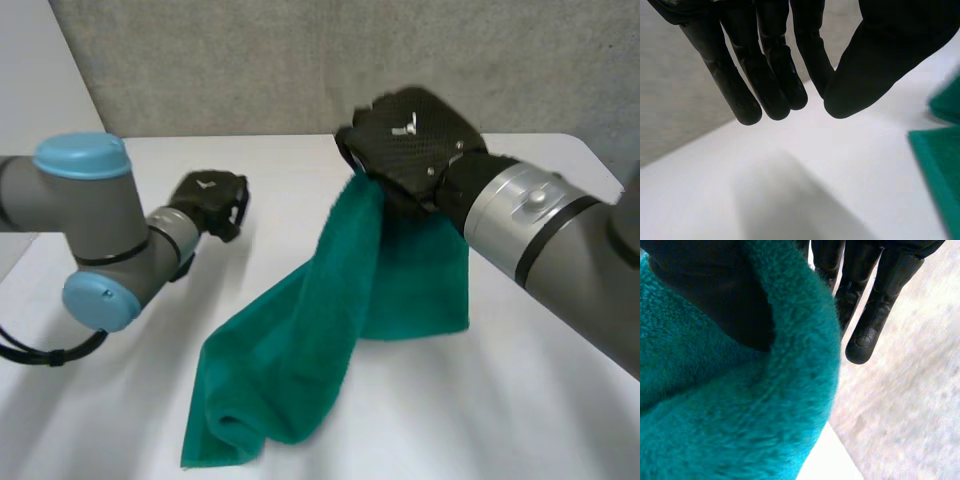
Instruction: Fold the towel.
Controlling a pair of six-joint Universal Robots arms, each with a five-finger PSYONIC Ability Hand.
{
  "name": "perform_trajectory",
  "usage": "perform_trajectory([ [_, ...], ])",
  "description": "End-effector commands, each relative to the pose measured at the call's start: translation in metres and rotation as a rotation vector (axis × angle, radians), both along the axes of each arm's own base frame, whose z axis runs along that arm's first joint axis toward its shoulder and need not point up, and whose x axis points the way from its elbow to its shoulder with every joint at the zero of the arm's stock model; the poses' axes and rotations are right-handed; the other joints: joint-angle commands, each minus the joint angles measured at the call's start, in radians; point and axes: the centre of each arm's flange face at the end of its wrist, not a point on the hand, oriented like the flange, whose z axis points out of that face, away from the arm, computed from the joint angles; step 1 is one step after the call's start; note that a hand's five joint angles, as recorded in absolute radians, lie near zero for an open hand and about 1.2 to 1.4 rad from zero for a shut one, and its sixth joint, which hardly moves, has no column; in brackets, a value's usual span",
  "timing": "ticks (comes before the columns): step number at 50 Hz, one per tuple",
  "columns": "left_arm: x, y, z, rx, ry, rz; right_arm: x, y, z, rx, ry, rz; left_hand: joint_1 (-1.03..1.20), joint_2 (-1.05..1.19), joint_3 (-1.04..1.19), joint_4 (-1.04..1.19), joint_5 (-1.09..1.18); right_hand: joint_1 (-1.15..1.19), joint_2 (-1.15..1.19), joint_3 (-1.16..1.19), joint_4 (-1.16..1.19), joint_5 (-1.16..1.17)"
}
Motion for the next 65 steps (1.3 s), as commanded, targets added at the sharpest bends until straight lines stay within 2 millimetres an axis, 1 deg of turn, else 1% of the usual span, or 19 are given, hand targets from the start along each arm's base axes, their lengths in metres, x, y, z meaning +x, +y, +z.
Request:
perform_trajectory([
  [1,0.015,0.024,0.024,-0.025,0.002,0.027,0.003,-0.029,-0.056,0.149,0.175,-0.092,0.262,0.205,0.211,0.206,0.256,0.417,0.228,0.219,0.208,0.237],
  [7,0.018,0.038,0.008,0.041,-0.015,-0.007,0.007,-0.036,-0.062,0.158,0.182,-0.111,0.202,0.145,0.150,0.145,0.195,0.417,0.228,0.219,0.208,0.237],
  [10,0.012,0.032,0.002,0.033,-0.004,-0.042,0.008,-0.037,-0.054,0.129,0.149,-0.111,-0.779,-0.836,-0.831,-0.835,-0.786,0.417,0.228,0.219,0.208,0.237],
  [12,0.010,0.030,0.000,0.030,0.000,-0.052,0.008,-0.036,-0.049,0.115,0.138,-0.110,-0.817,-0.874,-0.869,-0.874,-0.824,0.417,0.228,0.219,0.208,0.237],
  [13,0.005,0.025,-0.001,0.021,0.009,-0.071,0.006,-0.023,-0.015,0.028,0.077,-0.098,-0.902,-0.959,-0.954,-0.958,-0.909,0.417,0.228,0.219,0.208,0.237],
  [15,-0.006,0.019,-0.004,0.012,0.024,-0.122,0.003,-0.020,-0.005,0.004,0.060,-0.097,-0.920,-0.977,-0.972,-0.977,-0.927,0.417,0.228,0.219,0.208,0.237],
  [17,-0.015,0.013,-0.006,0.005,0.041,-0.177,-0.001,-0.008,0.017,-0.048,0.024,-0.077,-0.920,-0.977,-0.972,-0.977,-0.927,0.417,0.228,0.219,0.208,0.237],
  [21,-0.028,0.010,-0.014,0.021,0.073,-0.287,-0.003,0.007,0.037,-0.092,-0.010,-0.012,-0.894,-0.951,-0.946,-0.950,-0.901,0.417,0.228,0.219,0.208,0.237],
  [35,-0.049,0.040,-0.050,0.205,0.127,-0.532,-0.004,0.018,0.043,-0.107,-0.020,0.031,-0.668,-0.725,-0.720,-0.725,-0.675,0.417,0.228,0.219,0.208,0.237],
  [36,-0.050,0.039,-0.051,0.209,0.136,-0.537,-0.004,0.018,0.043,-0.108,-0.021,0.031,-0.566,-0.623,-0.618,-0.623,-0.573,0.417,0.228,0.219,0.208,0.237],
  [37,-0.051,0.034,-0.051,0.199,0.138,-0.511,-0.004,0.018,0.044,-0.111,-0.023,0.031,-0.231,-0.288,-0.283,-0.287,-0.238,0.417,0.228,0.219,0.208,0.237],
  [38,-0.051,0.031,-0.049,0.190,0.138,-0.498,-0.004,0.018,0.044,-0.112,-0.023,0.029,-0.073,-0.130,-0.125,-0.130,-0.080,0.417,0.228,0.219,0.208,0.237],
  [40,-0.050,0.027,-0.048,0.180,0.136,-0.475,-0.004,0.017,0.045,-0.114,-0.023,0.021,0.044,-0.013,-0.007,-0.012,0.038,0.417,0.228,0.219,0.208,0.237],
  [41,-0.048,0.019,-0.045,0.151,0.127,-0.411,-0.005,0.015,0.044,-0.114,-0.021,0.015,0.229,0.172,0.177,0.172,0.222,0.417,0.228,0.219,0.208,0.237],
  [42,-0.043,0.008,-0.040,0.109,0.109,-0.312,-0.005,0.015,0.044,-0.114,-0.021,0.015,0.262,0.205,0.210,0.206,0.255,0.417,0.228,0.219,0.208,0.237],
  [47,-0.019,-0.016,-0.008,-0.065,0.090,-0.002,-0.006,0.005,0.034,-0.085,0.003,-0.016,0.262,0.205,0.211,0.206,0.256,0.417,0.228,0.219,0.208,0.237],
  [53,-0.004,0.006,0.014,-0.096,0.037,0.002,-0.001,-0.011,-0.004,0.042,0.095,-0.062,0.262,0.205,0.211,0.206,0.256,0.417,0.228,0.219,0.208,0.237],
  [58,0.014,0.030,0.013,-0.082,-0.092,-0.007,0.001,-0.021,-0.038,0.146,0.176,-0.095,0.262,0.205,0.211,0.206,0.256,0.417,0.228,0.219,0.208,0.237],
  [65,0.037,0.053,-0.010,0.032,-0.312,-0.023,0.003,-0.028,-0.082,0.272,0.320,-0.108,0.262,0.205,0.211,0.206,0.256,0.417,0.228,0.219,0.208,0.237],
])
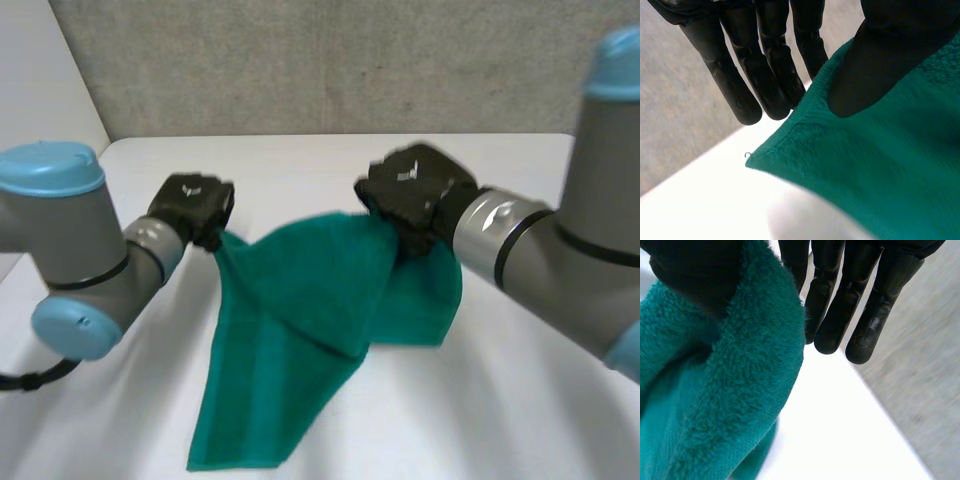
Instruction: Fold the towel.
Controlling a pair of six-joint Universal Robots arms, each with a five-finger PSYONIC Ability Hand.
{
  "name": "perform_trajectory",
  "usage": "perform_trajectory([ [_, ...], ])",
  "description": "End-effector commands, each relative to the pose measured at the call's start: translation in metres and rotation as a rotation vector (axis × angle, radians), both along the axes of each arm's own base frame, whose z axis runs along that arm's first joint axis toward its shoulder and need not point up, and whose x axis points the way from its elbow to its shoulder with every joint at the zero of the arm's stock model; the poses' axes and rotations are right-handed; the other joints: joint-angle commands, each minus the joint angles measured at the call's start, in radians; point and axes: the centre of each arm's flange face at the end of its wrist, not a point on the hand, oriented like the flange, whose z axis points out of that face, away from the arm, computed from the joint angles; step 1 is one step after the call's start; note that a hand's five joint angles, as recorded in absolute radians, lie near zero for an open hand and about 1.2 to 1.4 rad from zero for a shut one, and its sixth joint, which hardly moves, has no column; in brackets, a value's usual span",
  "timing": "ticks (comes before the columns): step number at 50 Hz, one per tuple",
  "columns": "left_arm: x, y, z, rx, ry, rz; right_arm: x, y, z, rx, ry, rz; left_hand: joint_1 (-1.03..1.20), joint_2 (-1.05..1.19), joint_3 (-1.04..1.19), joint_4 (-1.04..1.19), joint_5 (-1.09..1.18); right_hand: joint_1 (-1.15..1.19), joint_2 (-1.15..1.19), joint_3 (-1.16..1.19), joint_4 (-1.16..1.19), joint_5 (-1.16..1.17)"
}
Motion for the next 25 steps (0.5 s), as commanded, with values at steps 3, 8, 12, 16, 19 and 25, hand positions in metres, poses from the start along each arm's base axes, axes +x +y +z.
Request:
perform_trajectory([
  [3,0.025,0.027,-0.025,0.116,-0.284,-0.016,0.003,-0.016,-0.062,0.144,0.214,-0.031,0.261,0.203,0.210,0.206,0.259,0.417,0.228,0.219,0.208,0.237],
  [8,0.022,0.000,-0.014,-0.001,-0.312,0.054,0.015,-0.037,-0.064,0.076,0.240,-0.067,0.261,0.203,0.210,0.206,0.259,0.417,0.228,0.219,0.208,0.237],
  [12,0.006,-0.026,0.018,-0.173,-0.240,0.086,0.026,-0.061,-0.041,-0.030,0.168,-0.123,0.261,0.203,0.210,0.206,0.259,0.417,0.228,0.219,0.208,0.237],
  [16,-0.014,-0.048,0.076,-0.449,-0.085,0.112,0.037,-0.085,0.012,-0.228,-0.020,-0.183,0.261,0.203,0.210,0.206,0.259,0.417,0.228,0.219,0.208,0.237],
  [19,-0.029,-0.049,0.125,-0.665,0.072,0.131,0.042,-0.097,0.058,-0.390,-0.236,-0.234,0.261,0.203,0.210,0.206,0.259,0.417,0.228,0.219,0.208,0.237],
  [25,-0.014,-0.032,0.205,-0.987,0.302,0.267,0.019,-0.078,0.152,-0.695,-0.580,-0.281,0.261,0.203,0.210,0.206,0.259,0.417,0.228,0.219,0.208,0.237],
])
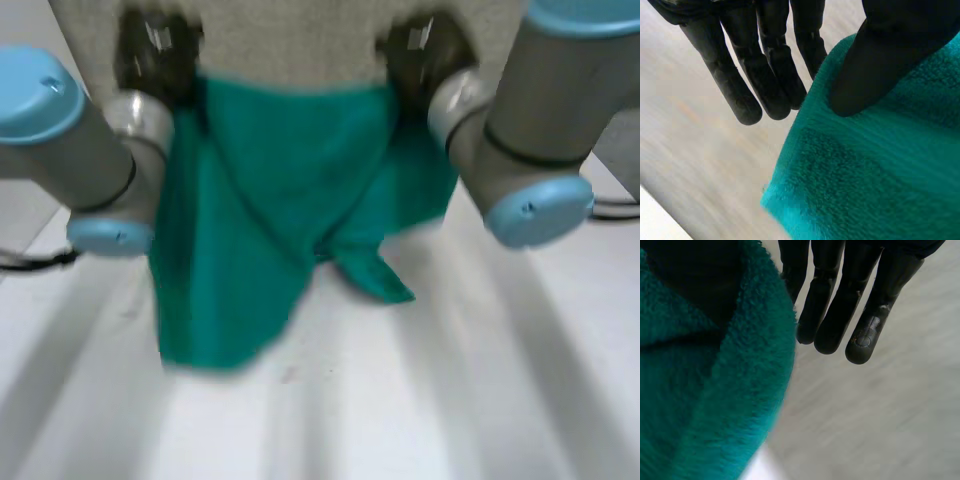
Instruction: Fold the towel.
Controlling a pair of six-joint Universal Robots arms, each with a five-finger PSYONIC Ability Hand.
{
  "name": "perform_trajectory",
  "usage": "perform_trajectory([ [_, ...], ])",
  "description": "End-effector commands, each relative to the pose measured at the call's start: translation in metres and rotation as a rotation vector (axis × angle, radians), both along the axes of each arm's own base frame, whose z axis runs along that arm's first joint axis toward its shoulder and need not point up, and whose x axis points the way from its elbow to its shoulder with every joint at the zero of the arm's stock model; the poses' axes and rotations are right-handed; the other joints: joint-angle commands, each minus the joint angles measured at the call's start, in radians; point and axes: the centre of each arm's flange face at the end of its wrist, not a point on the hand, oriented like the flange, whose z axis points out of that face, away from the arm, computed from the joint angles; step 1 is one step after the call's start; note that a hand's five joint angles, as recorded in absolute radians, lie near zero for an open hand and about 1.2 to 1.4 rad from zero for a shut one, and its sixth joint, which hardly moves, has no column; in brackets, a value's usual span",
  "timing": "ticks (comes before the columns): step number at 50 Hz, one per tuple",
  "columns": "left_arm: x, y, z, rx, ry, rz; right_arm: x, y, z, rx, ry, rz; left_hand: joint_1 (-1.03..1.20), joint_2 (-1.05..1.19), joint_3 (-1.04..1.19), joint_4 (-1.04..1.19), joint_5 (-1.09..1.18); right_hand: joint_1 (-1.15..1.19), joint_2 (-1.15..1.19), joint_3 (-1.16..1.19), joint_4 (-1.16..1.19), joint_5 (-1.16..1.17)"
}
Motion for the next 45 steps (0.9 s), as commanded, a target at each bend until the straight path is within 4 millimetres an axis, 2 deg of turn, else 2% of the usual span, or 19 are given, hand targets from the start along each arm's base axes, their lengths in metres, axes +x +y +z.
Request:
perform_trajectory([
  [1,0.011,0.020,0.086,-0.377,0.255,0.050,-0.024,0.022,0.101,-0.369,-0.335,-0.018,0.261,0.201,0.207,0.205,0.259,0.417,0.228,0.219,0.208,0.235],
  [3,0.011,0.024,0.082,-0.382,0.255,0.043,-0.028,0.030,0.105,-0.390,-0.338,-0.012,0.261,0.201,0.207,0.205,0.259,0.417,0.228,0.219,0.208,0.235],
  [7,0.015,0.027,0.054,-0.296,0.210,0.049,-0.027,0.034,0.078,-0.316,-0.266,0.024,0.261,0.201,0.207,0.205,0.259,0.417,0.228,0.219,0.208,0.235],
  [8,0.016,0.031,0.042,-0.254,0.188,0.049,-0.025,0.035,0.061,-0.267,-0.223,0.042,0.261,0.201,0.207,0.205,0.259,0.417,0.228,0.219,0.208,0.235],
  [10,0.019,0.035,0.027,-0.207,0.166,0.052,-0.023,0.036,0.044,-0.206,-0.177,0.057,0.261,0.201,0.207,0.205,0.259,0.417,0.228,0.219,0.208,0.235],
  [11,0.020,0.037,0.019,-0.181,0.152,0.051,-0.023,0.038,0.026,-0.136,-0.124,0.064,0.261,0.201,0.207,0.205,0.259,0.417,0.228,0.219,0.208,0.235],
  [12,0.022,0.042,0.002,-0.131,0.126,0.050,-0.023,0.039,0.016,-0.101,-0.096,0.069,0.261,0.201,0.207,0.205,0.259,0.417,0.228,0.219,0.208,0.235],
  [15,0.023,0.049,-0.024,-0.060,0.080,0.039,-0.022,0.040,-0.018,0.015,-0.009,0.068,0.261,0.201,0.207,0.205,0.259,0.417,0.228,0.219,0.208,0.235],
  [16,0.024,0.054,-0.042,-0.011,0.047,0.032,-0.020,0.042,-0.039,0.078,0.044,0.070,0.261,0.201,0.207,0.205,0.259,0.417,0.228,0.219,0.208,0.235],
  [18,0.026,0.060,-0.059,0.043,0.016,0.026,-0.021,0.042,-0.061,0.145,0.094,0.069,0.261,0.201,0.207,0.205,0.259,0.417,0.228,0.219,0.208,0.235],
  [19,0.029,0.066,-0.076,0.100,-0.014,0.022,-0.022,0.044,-0.082,0.210,0.140,0.067,0.261,0.201,0.207,0.205,0.259,0.417,0.228,0.219,0.208,0.235],
  [22,0.033,0.074,-0.101,0.190,-0.058,0.020,-0.025,0.048,-0.112,0.311,0.205,0.066,0.261,0.201,0.207,0.205,0.259,0.417,0.228,0.219,0.208,0.235],
  [23,0.034,0.080,-0.117,0.250,-0.088,0.018,-0.027,0.051,-0.131,0.380,0.244,0.065,0.261,0.201,0.207,0.205,0.259,0.417,0.228,0.219,0.208,0.235],
  [27,0.037,0.093,-0.147,0.379,-0.155,0.012,-0.029,0.051,-0.171,0.504,0.301,0.058,0.261,0.201,0.207,0.205,0.259,0.417,0.228,0.219,0.208,0.235],
  [30,0.040,0.095,-0.152,0.413,-0.165,0.014,-0.031,0.050,-0.179,0.532,0.298,0.051,0.261,0.201,0.207,0.205,0.259,0.417,0.228,0.219,0.208,0.235],
  [34,0.043,0.095,-0.152,0.427,-0.162,0.021,-0.032,0.050,-0.179,0.575,0.234,0.040,0.261,0.201,0.207,0.205,0.259,0.398,0.209,0.200,0.188,0.216],
  [35,0.043,0.095,-0.151,0.424,-0.160,0.021,-0.035,0.048,-0.176,0.598,0.187,0.025,0.261,0.201,0.207,0.205,0.259,0.252,0.063,0.055,0.043,0.070],
  [39,0.047,0.092,-0.145,0.412,-0.154,0.036,-0.052,0.037,-0.164,0.655,0.035,-0.034,0.261,0.201,0.207,0.205,0.259,-0.071,-0.260,-0.269,-0.280,-0.253],
  [45,0.052,0.089,-0.136,0.390,-0.137,0.053,-0.079,0.031,-0.154,0.726,-0.146,-0.086,0.261,0.201,0.207,0.205,0.259,-0.427,-0.616,-0.625,-0.637,-0.609],
])
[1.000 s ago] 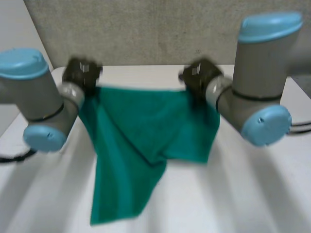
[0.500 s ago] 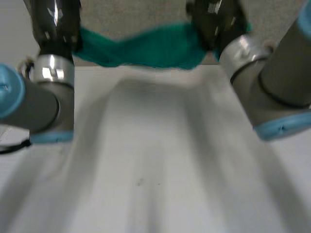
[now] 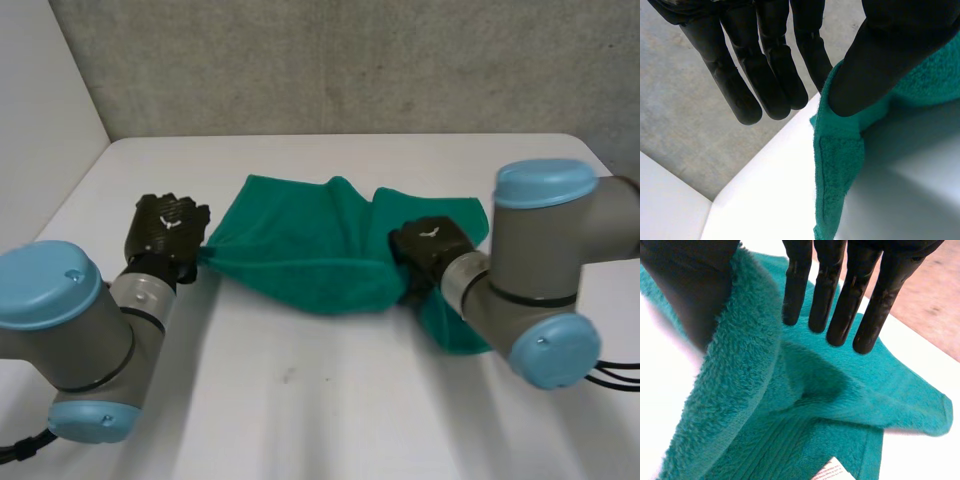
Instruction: Fold the towel.
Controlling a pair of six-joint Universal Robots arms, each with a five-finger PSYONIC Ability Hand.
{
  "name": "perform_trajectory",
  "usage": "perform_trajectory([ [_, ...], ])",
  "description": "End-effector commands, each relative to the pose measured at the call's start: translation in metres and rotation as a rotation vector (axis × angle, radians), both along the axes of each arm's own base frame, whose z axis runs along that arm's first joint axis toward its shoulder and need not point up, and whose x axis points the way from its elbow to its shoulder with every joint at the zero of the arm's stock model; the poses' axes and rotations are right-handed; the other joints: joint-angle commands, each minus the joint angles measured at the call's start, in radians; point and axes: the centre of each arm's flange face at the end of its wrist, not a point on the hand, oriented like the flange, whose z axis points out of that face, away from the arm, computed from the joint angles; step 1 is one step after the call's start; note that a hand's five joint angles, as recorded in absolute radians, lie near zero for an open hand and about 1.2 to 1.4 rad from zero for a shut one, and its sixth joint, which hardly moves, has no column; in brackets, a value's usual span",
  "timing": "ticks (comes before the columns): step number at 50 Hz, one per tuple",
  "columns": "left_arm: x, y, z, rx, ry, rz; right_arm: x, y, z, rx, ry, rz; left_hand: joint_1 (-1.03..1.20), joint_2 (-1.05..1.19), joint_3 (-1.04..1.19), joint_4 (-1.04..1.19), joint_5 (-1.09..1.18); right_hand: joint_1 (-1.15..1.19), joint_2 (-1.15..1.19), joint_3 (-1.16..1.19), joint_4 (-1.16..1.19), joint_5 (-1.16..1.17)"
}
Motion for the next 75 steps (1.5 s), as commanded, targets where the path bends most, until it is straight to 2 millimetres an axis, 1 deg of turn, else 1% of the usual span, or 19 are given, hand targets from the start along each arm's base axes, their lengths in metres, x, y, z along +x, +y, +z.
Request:
perform_trajectory([
  [1,0.006,-0.005,0.011,-0.031,0.014,0.022,-0.032,-0.009,0.015,0.076,-0.193,-0.133,0.261,0.200,0.205,0.201,0.259,-0.143,-0.244,-0.253,-0.255,-0.268],
  [2,0.007,-0.006,0.011,-0.031,0.014,0.029,-0.042,-0.010,0.016,0.100,-0.229,-0.161,0.261,0.200,0.205,0.201,0.259,-0.187,-0.288,-0.297,-0.299,-0.312],
  [5,0.009,-0.007,0.011,-0.031,0.014,0.035,-0.057,-0.012,0.017,0.142,-0.282,-0.200,0.261,0.200,0.205,0.201,0.259,-0.217,-0.318,-0.327,-0.329,-0.342],
  [6,0.011,-0.009,0.011,-0.031,0.014,0.041,-0.065,-0.011,0.017,0.168,-0.311,-0.214,0.261,0.200,0.205,0.201,0.259,-0.217,-0.318,-0.327,-0.329,-0.342],
  [11,0.018,-0.015,0.011,-0.033,0.014,0.068,-0.077,-0.006,0.012,0.226,-0.335,-0.200,0.261,0.200,0.205,0.201,0.259,-0.203,-0.303,-0.312,-0.314,-0.328],
  [16,0.027,-0.025,0.014,-0.041,0.017,0.105,-0.077,0.005,0.005,0.212,-0.233,-0.102,0.261,0.200,0.205,0.201,0.259,-0.194,-0.294,-0.304,-0.305,-0.319],
  [17,0.029,-0.026,0.014,-0.041,0.017,0.108,-0.078,0.011,0.001,0.196,-0.166,-0.067,0.261,0.200,0.205,0.201,0.259,-0.191,-0.291,-0.301,-0.302,-0.316],
  [20,0.030,-0.027,0.014,-0.043,0.017,0.113,-0.081,0.018,-0.007,0.165,-0.061,-0.029,0.261,0.200,0.205,0.201,0.259,-0.165,-0.265,-0.274,-0.276,-0.289],
  [21,0.031,-0.027,0.014,-0.041,0.017,0.113,-0.083,0.022,-0.012,0.152,-0.005,-0.005,0.261,0.200,0.205,0.201,0.259,-0.153,-0.253,-0.263,-0.264,-0.278],
  [25,0.030,-0.026,0.012,-0.036,0.015,0.110,-0.084,0.023,-0.019,0.093,0.076,0.031,0.261,0.200,0.205,0.201,0.259,-0.103,-0.203,-0.213,-0.215,-0.228],
  [28,0.031,-0.026,0.012,-0.035,0.016,0.111,-0.083,0.019,-0.021,0.051,0.072,0.032,0.261,0.200,0.205,0.201,0.259,-0.082,-0.183,-0.192,-0.194,-0.207],
  [34,0.031,-0.025,0.011,-0.032,0.016,0.112,-0.082,0.013,-0.037,0.036,0.079,0.039,0.261,0.200,0.205,0.201,0.259,-0.067,-0.168,-0.177,-0.179,-0.192],
  [38,0.031,-0.026,0.011,-0.031,0.014,0.113,-0.082,0.010,-0.038,0.019,0.080,0.035,0.261,0.200,0.205,0.201,0.259,-0.053,-0.153,-0.163,-0.165,-0.178],
  [41,0.031,-0.026,0.011,-0.031,0.016,0.113,-0.082,0.006,-0.044,0.017,0.089,0.035,0.261,0.200,0.205,0.201,0.259,-0.041,-0.142,-0.151,-0.153,-0.166],
  [44,0.031,-0.025,0.010,-0.028,0.015,0.113,-0.082,0.006,-0.046,0.021,0.091,0.036,0.261,0.200,0.205,0.201,0.259,-0.041,-0.142,-0.151,-0.153,-0.166],
  [48,0.032,-0.024,0.008,-0.022,0.012,0.112,-0.088,-0.002,-0.049,0.022,0.099,0.016,0.261,0.200,0.205,0.201,0.259,-0.041,-0.142,-0.151,-0.153,-0.166],
  [55,0.032,-0.024,0.008,-0.021,0.012,0.112,-0.088,-0.004,-0.057,0.023,0.126,0.031,0.261,0.200,0.205,0.201,0.259,-0.029,-0.130,-0.139,-0.141,-0.154],
  [66,0.031,-0.024,0.008,-0.021,0.012,0.110,-0.085,-0.014,-0.054,-0.030,0.115,0.032,0.261,0.200,0.205,0.201,0.259,0.100,-0.001,-0.010,-0.012,-0.025],
  [75,0.031,-0.023,0.007,-0.019,0.011,0.110,-0.081,-0.022,-0.051,-0.059,0.109,0.036,0.261,0.200,0.205,0.201,0.259,0.112,0.011,0.002,0.000,-0.013],
])
